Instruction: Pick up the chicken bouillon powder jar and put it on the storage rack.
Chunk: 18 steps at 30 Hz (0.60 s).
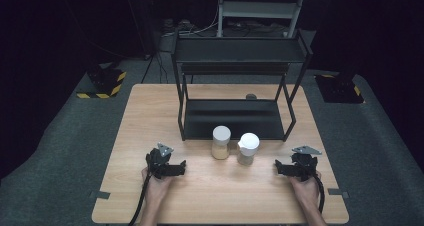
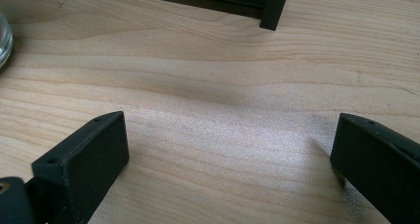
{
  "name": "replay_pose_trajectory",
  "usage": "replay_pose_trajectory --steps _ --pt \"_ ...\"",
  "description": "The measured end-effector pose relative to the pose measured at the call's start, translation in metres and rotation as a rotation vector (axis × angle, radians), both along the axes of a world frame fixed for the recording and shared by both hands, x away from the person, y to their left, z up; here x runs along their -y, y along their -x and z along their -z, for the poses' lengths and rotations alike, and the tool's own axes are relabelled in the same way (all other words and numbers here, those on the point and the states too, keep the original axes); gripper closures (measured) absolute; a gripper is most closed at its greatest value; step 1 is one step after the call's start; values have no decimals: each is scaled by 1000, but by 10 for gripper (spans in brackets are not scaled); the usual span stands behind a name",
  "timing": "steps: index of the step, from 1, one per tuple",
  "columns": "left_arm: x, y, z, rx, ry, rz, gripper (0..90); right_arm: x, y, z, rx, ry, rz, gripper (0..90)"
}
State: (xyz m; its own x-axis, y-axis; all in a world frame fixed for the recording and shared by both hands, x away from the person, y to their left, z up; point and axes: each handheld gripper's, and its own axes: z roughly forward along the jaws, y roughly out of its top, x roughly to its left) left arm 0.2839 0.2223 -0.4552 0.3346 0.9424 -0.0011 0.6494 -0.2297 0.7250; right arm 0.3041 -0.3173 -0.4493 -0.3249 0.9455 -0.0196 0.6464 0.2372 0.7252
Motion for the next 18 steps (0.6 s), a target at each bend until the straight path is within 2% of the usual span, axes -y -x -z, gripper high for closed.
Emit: replay_pose_trajectory --steps 10,15,18 --pt "2 0 0 -3 3 -9 25 0 0 0 0 0 0 6" --pt "-5 -2 -2 -23 67 5 19 0 0 0 0 0 0 6" --pt "-5 -2 -2 -15 88 28 12 0 0 0 0 0 0 6"
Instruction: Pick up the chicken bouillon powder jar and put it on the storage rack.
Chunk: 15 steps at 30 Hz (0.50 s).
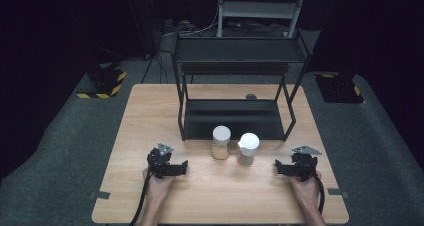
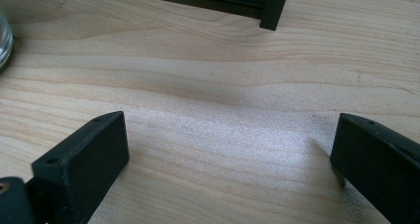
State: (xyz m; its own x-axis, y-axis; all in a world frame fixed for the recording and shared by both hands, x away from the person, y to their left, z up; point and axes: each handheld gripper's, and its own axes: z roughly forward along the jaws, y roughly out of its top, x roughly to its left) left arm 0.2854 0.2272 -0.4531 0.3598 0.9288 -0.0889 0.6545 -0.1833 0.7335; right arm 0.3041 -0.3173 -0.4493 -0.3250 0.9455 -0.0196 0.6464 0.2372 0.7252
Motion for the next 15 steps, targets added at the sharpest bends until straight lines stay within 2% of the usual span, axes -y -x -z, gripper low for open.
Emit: replay_pose_trajectory --steps 5,12,15 --pt "5 0 -1 13 27 48 9 0 0 0 0 0 0 6" --pt "12 -3 -3 26 84 142 17 0 0 0 0 0 0 6" --pt "18 -6 -4 28 93 166 17 0 0 0 0 0 0 6"
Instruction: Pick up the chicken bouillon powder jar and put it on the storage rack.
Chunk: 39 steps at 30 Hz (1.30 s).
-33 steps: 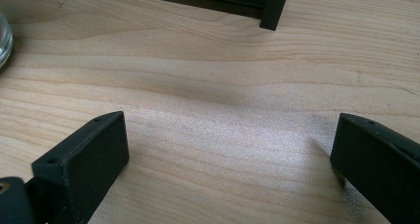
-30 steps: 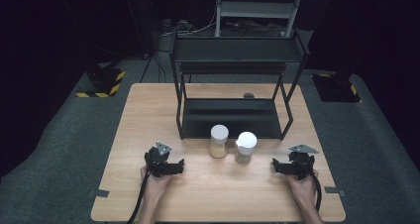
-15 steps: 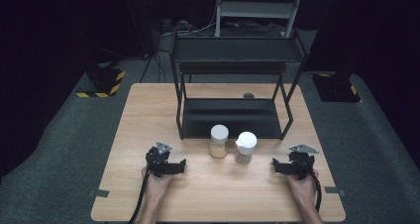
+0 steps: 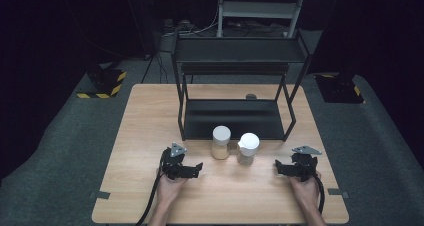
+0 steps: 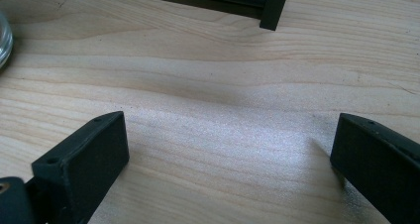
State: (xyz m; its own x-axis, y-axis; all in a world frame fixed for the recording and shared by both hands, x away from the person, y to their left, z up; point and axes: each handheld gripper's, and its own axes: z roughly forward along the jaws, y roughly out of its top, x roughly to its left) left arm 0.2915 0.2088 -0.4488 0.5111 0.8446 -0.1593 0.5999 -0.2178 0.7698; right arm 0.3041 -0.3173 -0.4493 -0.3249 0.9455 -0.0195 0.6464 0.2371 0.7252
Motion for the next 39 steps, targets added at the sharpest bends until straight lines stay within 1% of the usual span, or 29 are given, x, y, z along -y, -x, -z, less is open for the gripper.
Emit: replay_pose_trajectory --steps 7,9,14,15,16,17,18,19,21,25,28,30,31,34,36,37,38,39 --pt "21 -11 -5 21 12 51 20 0 0 0 0 0 0 6" --pt "23 -12 -6 25 11 54 21 0 0 0 0 0 0 6" --pt "36 -17 -11 52 11 80 24 0 0 0 0 0 0 6" --pt "42 -19 -14 66 8 93 26 0 0 0 0 0 0 6" --pt "42 -19 -14 66 8 93 28 0 0 0 0 0 0 6" --pt "47 -20 -16 81 5 101 30 0 0 0 0 0 0 6" --pt "47 -20 -16 81 5 101 34 0 0 0 0 0 0 6" --pt "53 -22 -18 95 3 104 39 0 0 0 0 0 0 6" --pt "55 -24 -19 100 5 103 41 0 0 0 0 0 0 6" --pt "62 -27 -22 130 18 98 65 0 0 0 0 0 1 7" --pt "63 -28 -22 142 24 93 78 0 0 0 1 0 0 7" --pt "63 -30 -22 148 37 90 108 0 0 0 0 -1 1 8" --pt "65 -31 -22 158 46 76 140 0 0 0 0 -2 2 9" --pt "67 -32 -22 163 46 73 163 0 0 0 0 -4 3 14" --pt "70 -32 -23 173 38 73 178 1 0 0 1 -5 4 16" --pt "73 -32 -24 194 31 71 205 1 0 0 1 -5 4 16" --pt "73 -32 -24 194 31 71 232 1 0 0 1 -5 4 16" --pt "74 -32 -24 199 33 71 232 1 0 0 1 -5 4 16"
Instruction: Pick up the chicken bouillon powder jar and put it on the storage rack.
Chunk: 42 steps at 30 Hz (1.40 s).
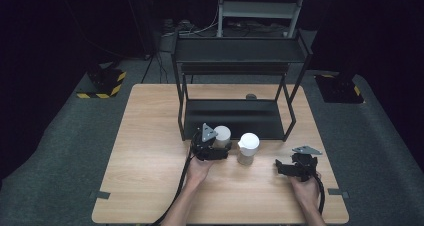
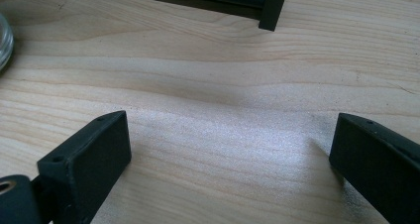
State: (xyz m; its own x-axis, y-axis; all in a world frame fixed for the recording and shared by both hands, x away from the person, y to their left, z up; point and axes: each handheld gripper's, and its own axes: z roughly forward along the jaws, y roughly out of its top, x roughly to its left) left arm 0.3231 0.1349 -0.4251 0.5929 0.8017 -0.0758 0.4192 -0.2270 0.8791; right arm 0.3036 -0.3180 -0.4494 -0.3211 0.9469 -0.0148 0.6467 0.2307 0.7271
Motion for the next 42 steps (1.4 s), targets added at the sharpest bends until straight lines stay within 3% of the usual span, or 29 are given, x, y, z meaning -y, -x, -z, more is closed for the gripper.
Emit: replay_pose_trajectory --steps 9,22,26,33,42 --pt "6 2 0 35 -18 -1 340 0 0 0 0 0 0 18" --pt "6 -2 -9 11 -39 21 346 0 0 0 1 0 1 19" --pt "6 -1 -17 18 -58 29 347 0 0 0 1 0 1 19" --pt "-3 -2 -37 18 -36 42 346 0 0 0 1 1 1 19" --pt "-12 -9 -74 12 -21 74 346 0 0 0 2 2 1 21"
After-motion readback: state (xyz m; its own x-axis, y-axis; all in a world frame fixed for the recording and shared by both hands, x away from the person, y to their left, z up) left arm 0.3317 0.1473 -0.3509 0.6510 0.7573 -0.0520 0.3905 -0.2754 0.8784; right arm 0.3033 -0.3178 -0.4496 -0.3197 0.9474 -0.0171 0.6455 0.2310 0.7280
